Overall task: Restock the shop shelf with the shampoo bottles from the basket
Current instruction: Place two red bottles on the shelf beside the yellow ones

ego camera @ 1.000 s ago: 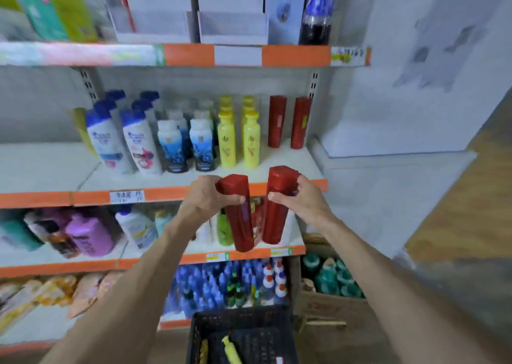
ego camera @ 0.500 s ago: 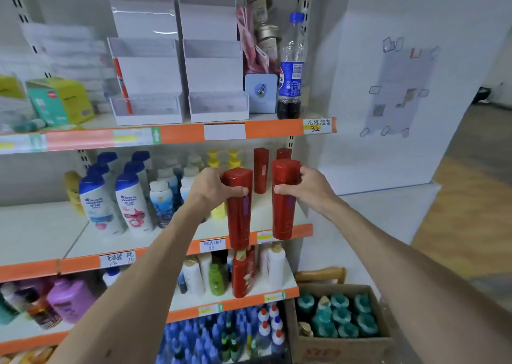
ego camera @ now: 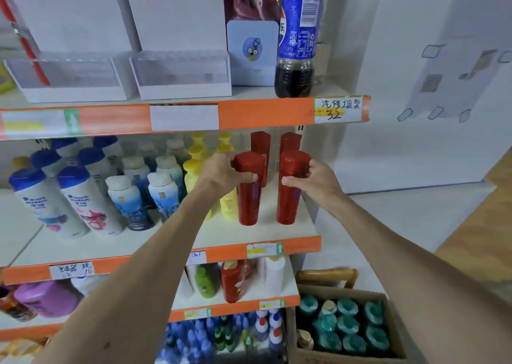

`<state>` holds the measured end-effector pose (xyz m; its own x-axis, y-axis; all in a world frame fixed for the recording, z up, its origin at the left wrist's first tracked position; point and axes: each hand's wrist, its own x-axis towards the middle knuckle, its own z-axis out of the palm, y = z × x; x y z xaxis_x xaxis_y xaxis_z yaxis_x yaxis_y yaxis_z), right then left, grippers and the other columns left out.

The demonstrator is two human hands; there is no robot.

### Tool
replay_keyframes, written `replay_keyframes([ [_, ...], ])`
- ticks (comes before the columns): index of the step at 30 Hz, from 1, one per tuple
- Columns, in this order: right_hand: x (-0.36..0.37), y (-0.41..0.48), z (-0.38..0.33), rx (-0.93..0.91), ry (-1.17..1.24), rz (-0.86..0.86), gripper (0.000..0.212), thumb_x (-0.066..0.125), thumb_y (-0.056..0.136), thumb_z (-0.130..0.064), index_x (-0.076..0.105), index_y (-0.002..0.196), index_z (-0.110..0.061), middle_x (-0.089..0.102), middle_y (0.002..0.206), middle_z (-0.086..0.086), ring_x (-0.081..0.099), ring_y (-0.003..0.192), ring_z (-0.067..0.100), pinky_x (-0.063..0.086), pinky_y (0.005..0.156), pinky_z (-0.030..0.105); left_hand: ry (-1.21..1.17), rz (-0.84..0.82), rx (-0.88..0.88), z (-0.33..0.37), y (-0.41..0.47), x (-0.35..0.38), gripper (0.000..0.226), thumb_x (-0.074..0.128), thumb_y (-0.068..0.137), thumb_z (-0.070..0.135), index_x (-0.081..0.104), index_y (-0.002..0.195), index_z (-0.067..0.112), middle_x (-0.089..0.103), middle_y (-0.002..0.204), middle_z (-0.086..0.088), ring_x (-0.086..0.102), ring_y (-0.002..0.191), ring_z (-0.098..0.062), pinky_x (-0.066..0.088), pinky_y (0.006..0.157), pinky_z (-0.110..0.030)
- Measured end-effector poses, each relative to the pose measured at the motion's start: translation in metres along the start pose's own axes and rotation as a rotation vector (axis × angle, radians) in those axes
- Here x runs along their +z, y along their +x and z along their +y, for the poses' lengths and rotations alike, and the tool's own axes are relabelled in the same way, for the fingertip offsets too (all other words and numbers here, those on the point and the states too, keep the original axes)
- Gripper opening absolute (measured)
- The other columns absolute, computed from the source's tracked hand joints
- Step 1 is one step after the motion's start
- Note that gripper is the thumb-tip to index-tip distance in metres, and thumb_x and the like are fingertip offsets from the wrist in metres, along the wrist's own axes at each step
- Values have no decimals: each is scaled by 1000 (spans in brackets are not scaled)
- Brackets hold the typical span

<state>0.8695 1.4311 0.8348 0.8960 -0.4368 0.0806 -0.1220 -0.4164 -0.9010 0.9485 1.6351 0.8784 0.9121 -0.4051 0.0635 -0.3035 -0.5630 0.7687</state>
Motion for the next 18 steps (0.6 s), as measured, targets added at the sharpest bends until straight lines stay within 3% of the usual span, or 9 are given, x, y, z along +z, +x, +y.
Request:
replay_keyframes([
  [3, 0, 24, 13, 11, 25, 28, 38, 87, 69, -27, 65, 100, -28, 73, 100, -3, 69, 95, 16, 54, 94, 42, -22, 10, 22, -1, 23, 11, 32, 83, 70, 26, 72, 99, 17, 72, 91, 0, 63, 82, -17, 46, 62, -17],
  [7, 3, 52, 26, 20, 61, 28, 37, 87, 62, -32, 65, 91, -30, 74, 100, -2, 70, 97, 18, 54, 95, 44, -54, 22, 38, -5, 48, 27, 36, 83, 70, 18, 70, 103, 14, 68, 89, 2, 59, 79, -12, 40, 54, -4],
  [9, 4, 66, 29, 21, 53, 32, 47, 82, 52, -45, 67, 93, -29, 75, 98, -5, 71, 94, 16, 56, 93, 43, -49, 35, 46, -9, 59, 34, 37, 82, 70, 18, 70, 104, 14, 70, 94, 0, 62, 81, -14, 42, 58, -4],
  [13, 7, 87, 37, 4, 38, 27, 59, 80, 52, -48, 67, 105, -26, 74, 101, -5, 71, 95, 16, 57, 91, 41, -36, 62, 4, -12, 77, 44, 40, 81, 71, 22, 68, 107, 13, 70, 101, -2, 66, 91, -19, 51, 76, -25],
  [18, 7, 102, 57, 13, 31, 30, 50, 85, 64, -33, 67, 109, -22, 74, 101, -3, 71, 94, 16, 57, 91, 41, -90, 76, -19, -15, 93, 58, 36, 78, 75, 15, 65, 108, 6, 65, 99, -5, 59, 85, -18, 43, 63, -15],
])
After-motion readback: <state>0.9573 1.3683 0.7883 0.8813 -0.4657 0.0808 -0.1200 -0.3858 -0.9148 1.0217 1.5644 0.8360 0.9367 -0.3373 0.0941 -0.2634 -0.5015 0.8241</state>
